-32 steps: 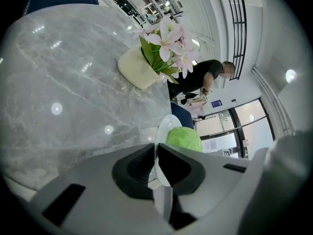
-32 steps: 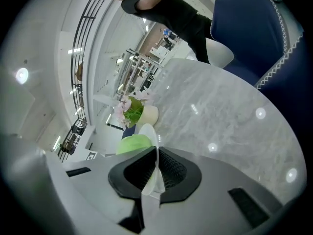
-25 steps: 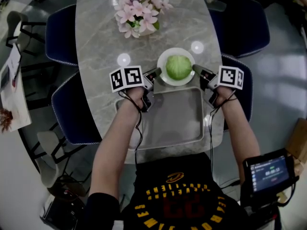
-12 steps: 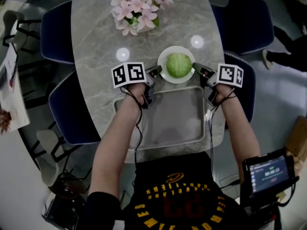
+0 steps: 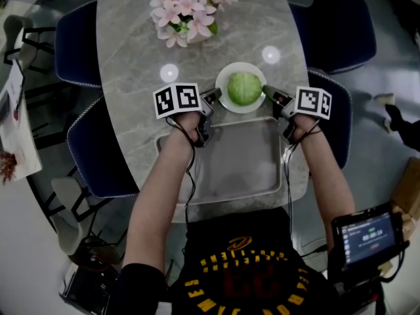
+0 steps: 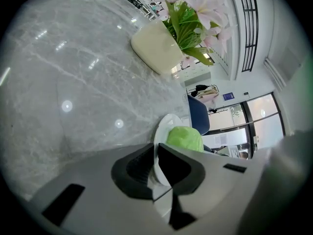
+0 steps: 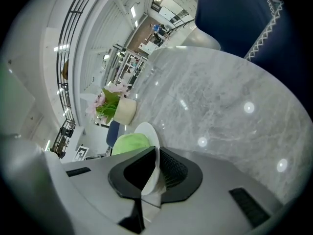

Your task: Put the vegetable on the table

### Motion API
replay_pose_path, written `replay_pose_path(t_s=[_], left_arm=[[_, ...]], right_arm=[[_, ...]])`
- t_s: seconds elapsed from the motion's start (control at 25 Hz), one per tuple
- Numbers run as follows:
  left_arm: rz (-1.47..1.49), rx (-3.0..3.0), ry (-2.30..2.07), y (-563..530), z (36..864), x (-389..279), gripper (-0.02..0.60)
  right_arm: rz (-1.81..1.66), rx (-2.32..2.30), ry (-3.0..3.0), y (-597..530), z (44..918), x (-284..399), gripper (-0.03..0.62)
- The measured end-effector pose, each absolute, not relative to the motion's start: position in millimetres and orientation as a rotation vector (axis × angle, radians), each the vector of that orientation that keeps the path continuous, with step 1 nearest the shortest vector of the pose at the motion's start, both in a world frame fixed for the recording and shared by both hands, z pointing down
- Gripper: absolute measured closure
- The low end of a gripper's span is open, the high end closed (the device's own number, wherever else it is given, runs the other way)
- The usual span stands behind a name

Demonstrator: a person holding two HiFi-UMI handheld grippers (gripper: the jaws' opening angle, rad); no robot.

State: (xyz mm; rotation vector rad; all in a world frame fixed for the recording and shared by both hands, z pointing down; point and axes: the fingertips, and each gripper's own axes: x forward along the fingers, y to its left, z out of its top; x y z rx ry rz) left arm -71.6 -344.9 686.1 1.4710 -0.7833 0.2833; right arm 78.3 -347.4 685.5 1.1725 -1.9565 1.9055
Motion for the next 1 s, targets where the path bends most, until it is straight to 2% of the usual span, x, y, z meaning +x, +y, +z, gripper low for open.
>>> replay_pose_path(t_s=[0.24,0.52,1.0], left_arm=[[0.283,1.482,-0.776,-345.7,688.0,-72.3,0.558],[0.314,1.506,-0.818,-347.6,692.9,-78.1,0.549],[0.362,1.56,-0.945,-358.4,704.4,-109.1,0.526]], right_arm=[[1.847,1.154,-2.014,-350.1,687.2,74.9,0.569],[1.6,1.13,-2.056,-352.5,692.1,71.1,0.566],[1.549,1.263,-2.029,-349.9,700.4,93.5,0.568]])
